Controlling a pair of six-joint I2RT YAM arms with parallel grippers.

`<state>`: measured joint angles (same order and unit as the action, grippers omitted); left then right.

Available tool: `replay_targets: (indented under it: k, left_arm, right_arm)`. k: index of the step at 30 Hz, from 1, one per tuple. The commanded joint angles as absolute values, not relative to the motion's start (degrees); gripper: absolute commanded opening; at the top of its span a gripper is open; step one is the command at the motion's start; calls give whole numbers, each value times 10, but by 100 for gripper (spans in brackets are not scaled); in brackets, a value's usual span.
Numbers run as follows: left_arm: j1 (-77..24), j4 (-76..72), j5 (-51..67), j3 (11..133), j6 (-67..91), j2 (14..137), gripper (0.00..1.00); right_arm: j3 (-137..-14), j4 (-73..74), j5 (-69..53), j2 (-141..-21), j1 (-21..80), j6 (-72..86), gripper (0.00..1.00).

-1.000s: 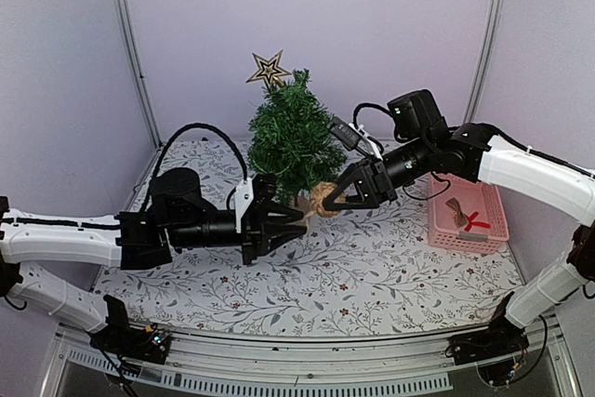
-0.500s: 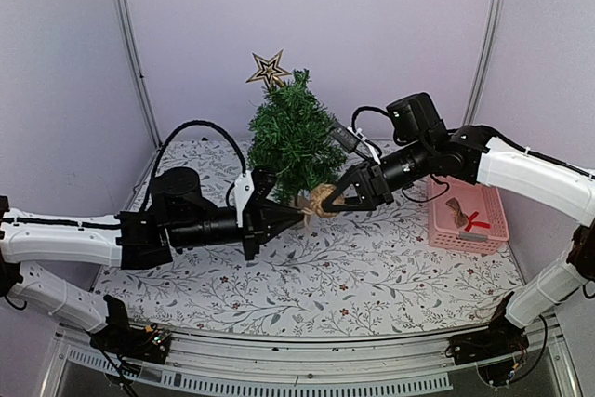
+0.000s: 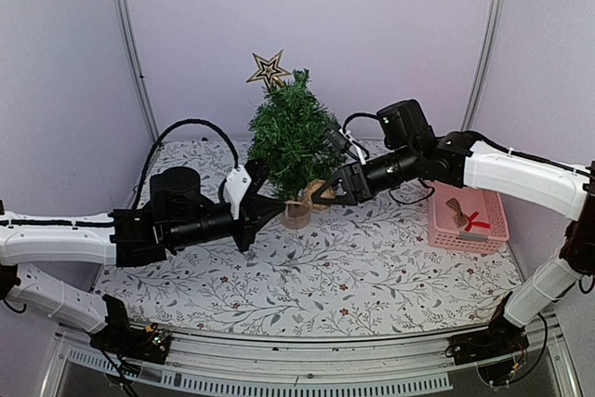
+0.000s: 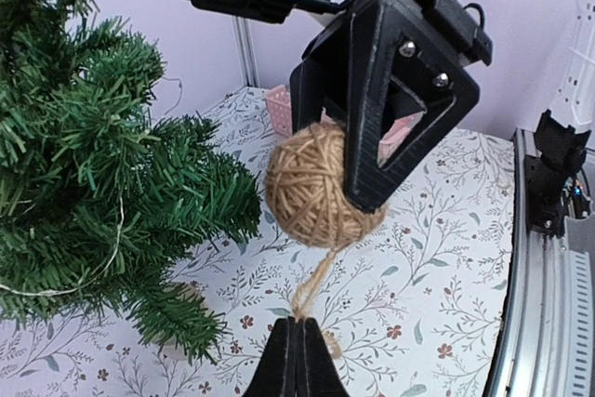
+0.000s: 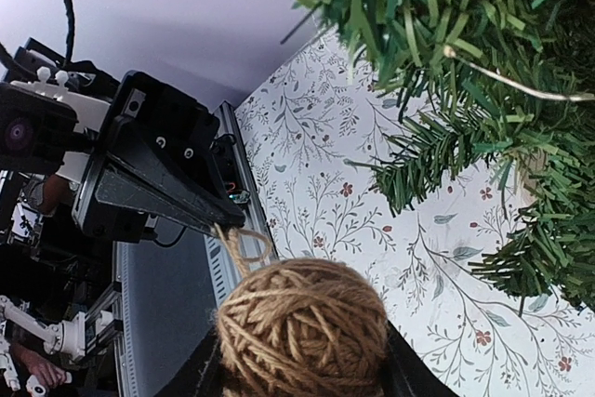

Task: Decorate the small christmas tree

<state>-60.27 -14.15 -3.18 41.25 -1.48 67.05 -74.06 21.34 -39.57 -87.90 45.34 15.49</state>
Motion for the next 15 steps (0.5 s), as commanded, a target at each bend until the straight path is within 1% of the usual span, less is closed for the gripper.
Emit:
replay_targets:
  k: [1, 4, 6, 7, 12, 15]
  left_arm:
    - [-592, -121, 14, 407, -9, 669, 0]
    - [-593, -113, 48, 408, -2, 681, 0]
    - [-592, -115, 51, 402, 14, 689, 0]
    - [-592, -117, 48, 398, 21, 692, 0]
    - [-591, -141, 58, 377, 52, 724, 0]
    - [-591, -149, 68, 372, 70, 757, 0]
  right_arm:
    - [-719, 180, -411, -892, 456, 173, 0]
    - [-691, 164, -438, -889, 455, 176, 3]
    - [-673, 158, -450, -891, 455, 175, 8]
    - [-662, 150, -453, -893, 456, 176, 9]
    - [-612, 88, -454, -896, 456, 196, 10]
    - [-577, 53, -445, -905, 455, 205, 9]
